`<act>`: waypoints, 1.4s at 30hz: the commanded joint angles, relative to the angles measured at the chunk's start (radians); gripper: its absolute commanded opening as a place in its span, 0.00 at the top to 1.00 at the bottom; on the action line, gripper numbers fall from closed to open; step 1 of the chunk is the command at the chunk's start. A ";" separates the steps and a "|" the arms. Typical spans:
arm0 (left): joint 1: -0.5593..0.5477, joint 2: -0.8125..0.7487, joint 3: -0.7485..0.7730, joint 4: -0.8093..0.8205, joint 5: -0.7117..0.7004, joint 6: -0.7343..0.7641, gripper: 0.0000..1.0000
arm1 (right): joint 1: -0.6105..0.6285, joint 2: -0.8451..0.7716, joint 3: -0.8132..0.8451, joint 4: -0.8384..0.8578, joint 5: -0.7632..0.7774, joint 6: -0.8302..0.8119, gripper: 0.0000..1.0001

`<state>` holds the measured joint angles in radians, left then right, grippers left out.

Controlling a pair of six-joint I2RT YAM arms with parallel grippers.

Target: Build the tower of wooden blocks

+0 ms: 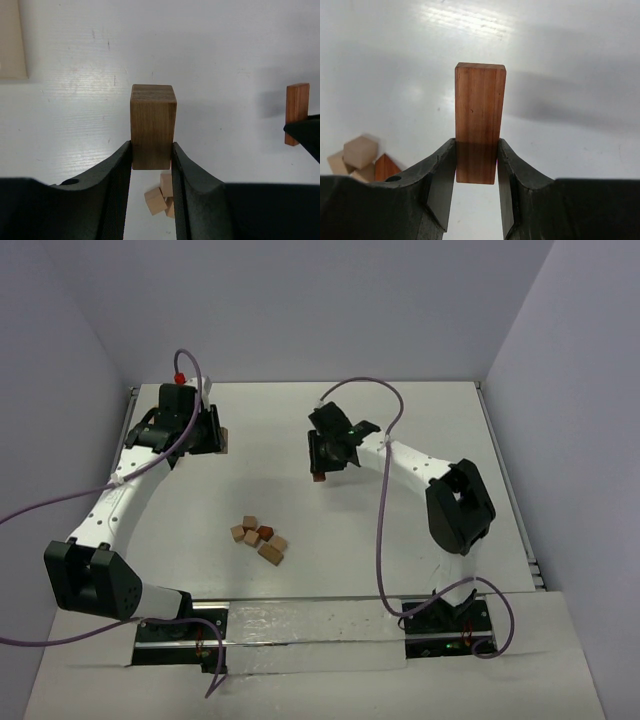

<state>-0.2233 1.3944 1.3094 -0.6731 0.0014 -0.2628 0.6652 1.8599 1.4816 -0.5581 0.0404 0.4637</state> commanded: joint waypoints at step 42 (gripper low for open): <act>-0.019 0.107 0.062 0.112 -0.051 -0.072 1.00 | 0.042 0.317 0.175 -0.095 0.130 0.087 0.80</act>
<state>-0.2352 1.5070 1.3323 -0.6083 -0.0486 -0.3363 0.6785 2.1959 1.6912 -0.6520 0.1826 0.5179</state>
